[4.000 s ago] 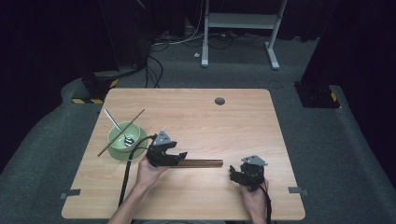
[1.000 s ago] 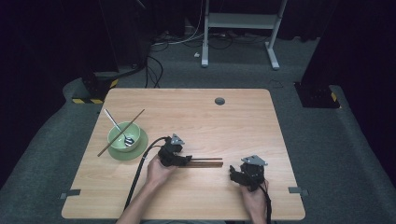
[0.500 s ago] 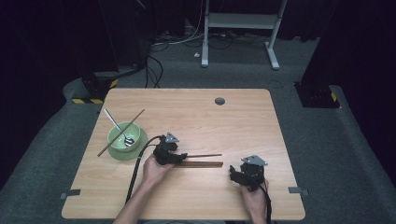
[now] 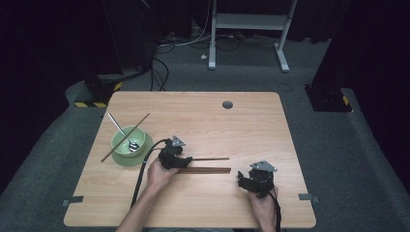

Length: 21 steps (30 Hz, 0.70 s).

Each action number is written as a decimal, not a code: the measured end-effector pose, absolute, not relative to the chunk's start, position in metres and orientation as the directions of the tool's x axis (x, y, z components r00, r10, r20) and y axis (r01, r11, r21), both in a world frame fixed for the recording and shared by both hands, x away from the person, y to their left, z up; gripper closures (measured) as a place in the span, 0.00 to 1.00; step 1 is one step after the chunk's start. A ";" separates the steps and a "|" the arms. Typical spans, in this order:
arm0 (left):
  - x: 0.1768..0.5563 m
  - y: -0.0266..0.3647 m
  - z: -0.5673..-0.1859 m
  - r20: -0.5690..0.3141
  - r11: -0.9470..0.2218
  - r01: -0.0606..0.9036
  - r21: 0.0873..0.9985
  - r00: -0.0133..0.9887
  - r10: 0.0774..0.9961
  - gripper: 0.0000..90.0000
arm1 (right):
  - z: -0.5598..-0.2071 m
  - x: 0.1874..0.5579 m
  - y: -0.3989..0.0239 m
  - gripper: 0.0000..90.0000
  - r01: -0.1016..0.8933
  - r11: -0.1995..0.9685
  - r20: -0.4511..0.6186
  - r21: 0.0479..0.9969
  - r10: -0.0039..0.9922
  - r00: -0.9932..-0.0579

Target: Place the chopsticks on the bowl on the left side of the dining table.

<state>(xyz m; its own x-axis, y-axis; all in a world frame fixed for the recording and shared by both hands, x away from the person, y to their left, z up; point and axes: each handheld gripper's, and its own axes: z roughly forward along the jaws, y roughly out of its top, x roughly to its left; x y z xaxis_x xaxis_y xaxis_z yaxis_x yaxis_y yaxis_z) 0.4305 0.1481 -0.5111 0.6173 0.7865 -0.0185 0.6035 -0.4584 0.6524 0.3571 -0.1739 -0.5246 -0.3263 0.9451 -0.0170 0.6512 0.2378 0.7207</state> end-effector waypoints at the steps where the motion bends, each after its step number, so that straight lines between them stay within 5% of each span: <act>1: 0.431 0.148 -0.511 -0.017 -0.458 0.603 0.653 0.616 0.787 0.51 | -0.525 0.357 -0.174 0.25 0.651 0.238 -0.017 0.721 0.945 -0.326; 21: 0.443 0.155 -0.509 -0.030 -0.435 0.630 0.643 0.588 0.809 0.62 | -0.525 0.357 -0.174 0.25 0.650 0.239 -0.018 0.721 0.945 -0.328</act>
<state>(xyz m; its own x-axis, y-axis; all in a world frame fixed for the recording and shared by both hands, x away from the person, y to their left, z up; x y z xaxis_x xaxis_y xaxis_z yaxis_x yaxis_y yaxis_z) 0.4434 0.1547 -0.5091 0.5876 0.8086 -0.0295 0.6304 -0.4346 0.6432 0.3571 -0.1740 -0.5246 -0.3276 0.9446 -0.0179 0.6499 0.2390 0.7215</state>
